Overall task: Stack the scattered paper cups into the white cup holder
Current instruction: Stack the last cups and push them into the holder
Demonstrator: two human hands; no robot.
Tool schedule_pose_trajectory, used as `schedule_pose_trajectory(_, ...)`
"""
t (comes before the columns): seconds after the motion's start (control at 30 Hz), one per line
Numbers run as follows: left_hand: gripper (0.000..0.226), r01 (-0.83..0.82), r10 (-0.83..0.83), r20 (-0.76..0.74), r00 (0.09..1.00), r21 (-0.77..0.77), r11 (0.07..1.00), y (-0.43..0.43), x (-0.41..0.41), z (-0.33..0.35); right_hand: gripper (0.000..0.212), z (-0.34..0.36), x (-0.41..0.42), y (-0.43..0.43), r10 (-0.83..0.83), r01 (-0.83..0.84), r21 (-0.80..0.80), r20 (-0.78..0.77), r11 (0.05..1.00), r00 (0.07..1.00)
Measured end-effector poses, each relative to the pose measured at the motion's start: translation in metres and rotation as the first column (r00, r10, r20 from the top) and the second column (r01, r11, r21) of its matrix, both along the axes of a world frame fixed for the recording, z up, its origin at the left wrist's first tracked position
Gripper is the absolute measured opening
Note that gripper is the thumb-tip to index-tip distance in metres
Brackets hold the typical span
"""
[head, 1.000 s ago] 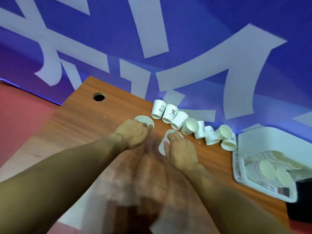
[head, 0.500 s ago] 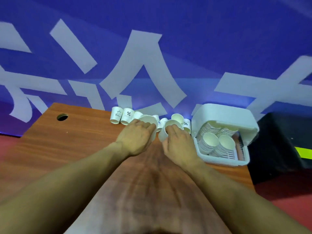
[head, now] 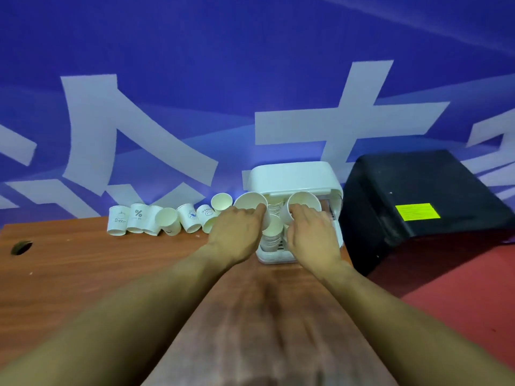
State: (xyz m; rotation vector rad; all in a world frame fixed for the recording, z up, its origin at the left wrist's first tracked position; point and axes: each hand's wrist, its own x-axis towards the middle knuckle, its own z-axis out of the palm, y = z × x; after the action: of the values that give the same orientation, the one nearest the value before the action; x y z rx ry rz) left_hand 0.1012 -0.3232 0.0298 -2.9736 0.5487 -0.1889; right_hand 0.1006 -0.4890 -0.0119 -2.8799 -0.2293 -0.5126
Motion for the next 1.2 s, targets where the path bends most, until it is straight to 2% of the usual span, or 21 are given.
schedule_pose_trajectory(0.23, 0.031, -0.004, 0.0, -0.061, 0.998, -0.064, 0.998, -0.019, 0.028, -0.027, 0.026, -0.021, 0.029, -0.02, 0.044, -0.044, 0.026, 0.007, 0.999, 0.999)
schedule_pose_trajectory(0.37, 0.026, 0.067, -0.077, -0.09, 0.993, -0.108, 0.992, -0.021, 0.048, -0.056, 0.036, -0.041, 0.047, -0.022, 0.115, -0.114, 0.033, -0.047, 0.993, 0.992)
schedule_pose_trajectory(0.57, 0.018, 0.204, -0.22, -0.159, 0.962, -0.113, 0.972, -0.031, 0.066, -0.086, 0.024, -0.067, 0.062, -0.024, 0.105, -0.109, -0.044, -0.088, 0.993, 0.991)
schedule_pose_trajectory(0.73, 0.035, 0.211, -0.249, -0.238, 0.939, -0.173, 0.962, -0.032, 0.076, -0.123, 0.016, -0.082, 0.066, -0.023, 0.133, -0.133, -0.059, -0.005, 0.989, 0.991)
schedule_pose_trajectory(0.8, 0.033, 0.206, -0.255, -0.258, 0.932, -0.203, 0.957, -0.032, 0.079, -0.137, 0.015, -0.093, 0.067, -0.023, 0.128, -0.136, -0.1, -0.083, 0.986, 0.988)
schedule_pose_trajectory(0.9, 0.018, 0.217, -0.268, -0.188, 0.945, -0.251, 0.943, -0.032, 0.079, -0.16, 0.017, -0.116, 0.067, -0.025, 0.116, -0.151, -0.16, -0.207, 0.976, 0.972)
schedule_pose_trajectory(1.07, 0.013, 0.216, -0.265, -0.143, 0.953, -0.289, 0.933, -0.029, 0.083, -0.172, 0.018, -0.131, 0.079, -0.024, 0.133, -0.177, -0.174, -0.236, 0.969, 0.962)
schedule_pose_trajectory(1.2, 0.018, 0.23, -0.281, -0.201, 0.938, -0.247, 0.942, -0.031, 0.086, -0.167, 0.018, -0.13, 0.082, -0.023, 0.149, -0.201, -0.189, -0.259, 0.961, 0.954)
